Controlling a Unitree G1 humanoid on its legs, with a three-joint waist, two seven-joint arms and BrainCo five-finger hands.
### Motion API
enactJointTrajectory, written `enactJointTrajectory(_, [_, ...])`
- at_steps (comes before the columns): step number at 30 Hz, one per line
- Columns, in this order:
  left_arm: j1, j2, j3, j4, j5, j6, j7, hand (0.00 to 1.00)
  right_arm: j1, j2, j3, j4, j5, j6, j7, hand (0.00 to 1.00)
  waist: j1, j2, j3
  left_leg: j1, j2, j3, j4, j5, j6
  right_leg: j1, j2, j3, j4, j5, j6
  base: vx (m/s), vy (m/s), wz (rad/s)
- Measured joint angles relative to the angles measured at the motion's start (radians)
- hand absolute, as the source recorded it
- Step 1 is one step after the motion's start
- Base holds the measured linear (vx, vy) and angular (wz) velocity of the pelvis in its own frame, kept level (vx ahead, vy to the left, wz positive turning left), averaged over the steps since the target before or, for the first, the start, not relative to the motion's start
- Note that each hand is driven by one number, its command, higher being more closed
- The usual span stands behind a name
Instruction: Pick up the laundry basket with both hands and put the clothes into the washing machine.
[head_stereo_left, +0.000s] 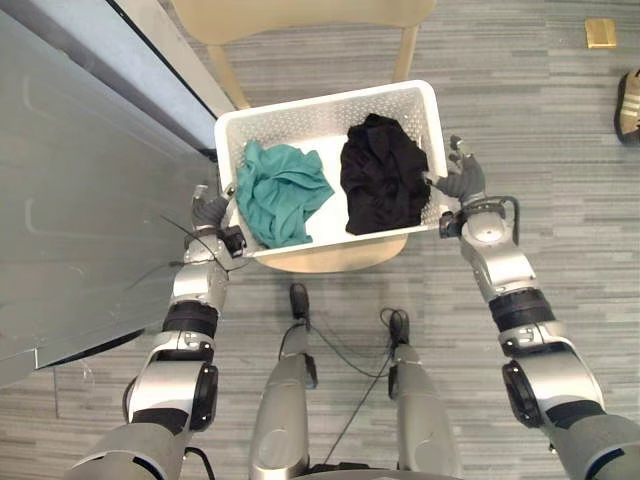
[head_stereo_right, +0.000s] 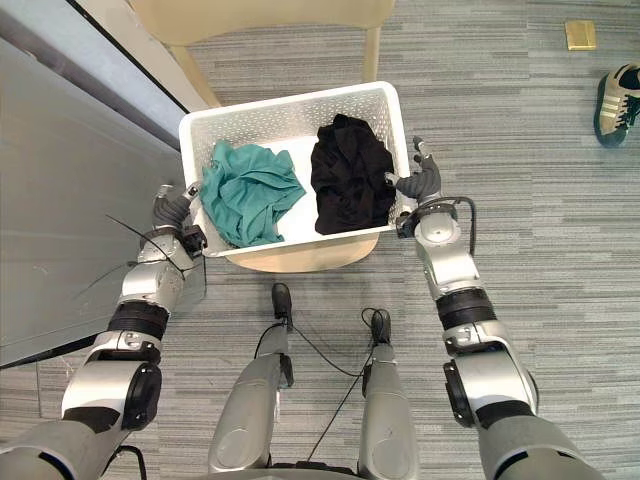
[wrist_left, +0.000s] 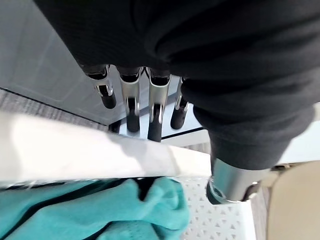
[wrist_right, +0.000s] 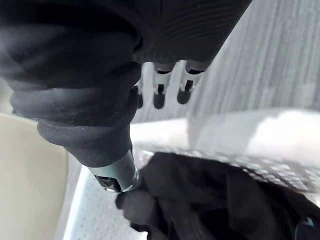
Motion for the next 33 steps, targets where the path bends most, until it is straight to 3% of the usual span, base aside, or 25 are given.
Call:
enactJointTrajectory(5, [0.082,0.098,0.045,-0.163,0.000,-0.040,-0.010,0.00,0.091,-0.085,-0.007,-0.120,-0.004,-0.017,0.020,0.00,-0.001,0.000,0.000,0.022,-0.002,0.011,0.000,0.000,0.000,0.007,0.004,0.018,0.006,0.000,0.000,-0.01,-0.030,-0.10])
enactJointTrajectory(15, [0.314,0.093,0.187,-0.444,-0.019,-0.066,0.000,0.00,0.274,-0.096,-0.115,-0.288,-0.041,-0.049,0.088,0.00,-0.005,-0.005,-0.003,0.076,-0.006,-0.012,-0.001,-0.004,-0.003,0.068,0.011,0.011,-0.001,-0.001,0.001,0.00,-0.032,0.02])
enactJointTrajectory(18, [0.419,0.048,0.259,-0.545,-0.017,-0.099,0.007,0.00,0.389,-0.067,-0.211,-0.377,-0.044,-0.060,0.099,0.00,-0.005,-0.011,-0.021,0.083,-0.010,-0.024,-0.001,-0.004,-0.003,0.087,0.008,-0.001,-0.013,-0.002,0.002,0.02,-0.038,0.13])
enactJointTrajectory(23, [0.707,-0.191,0.348,-0.723,0.019,-0.105,0.003,0.00,0.686,0.123,-0.392,-0.456,-0.096,-0.097,0.120,0.00,-0.030,-0.018,-0.120,0.138,-0.038,-0.044,-0.002,-0.028,-0.001,0.153,-0.020,-0.014,-0.043,-0.020,0.008,0.06,-0.006,0.12])
enactJointTrajectory(26, [0.818,-0.288,0.348,-0.712,0.047,-0.105,0.005,0.00,0.858,0.240,-0.432,-0.419,-0.108,-0.097,0.125,0.00,-0.033,-0.018,-0.169,0.175,-0.047,-0.046,-0.003,-0.046,-0.006,0.197,-0.030,-0.018,-0.050,-0.035,0.003,0.07,-0.004,0.05])
enactJointTrajectory(30, [0.900,-0.394,0.305,-0.540,0.035,-0.100,0.002,0.00,1.028,0.371,-0.392,-0.301,-0.144,-0.066,0.126,0.00,-0.033,-0.019,-0.209,0.242,-0.052,-0.037,-0.004,-0.056,0.001,0.264,-0.040,-0.024,-0.047,-0.049,0.004,0.02,0.000,0.02])
enactJointTrajectory(33, [0.896,-0.396,0.240,-0.276,0.036,-0.069,-0.037,0.00,1.037,0.417,-0.372,-0.119,-0.147,-0.046,0.092,0.00,-0.028,-0.033,-0.240,0.306,-0.050,-0.021,-0.004,-0.069,-0.002,0.322,-0.041,-0.025,-0.037,-0.062,0.007,-0.01,-0.002,-0.01])
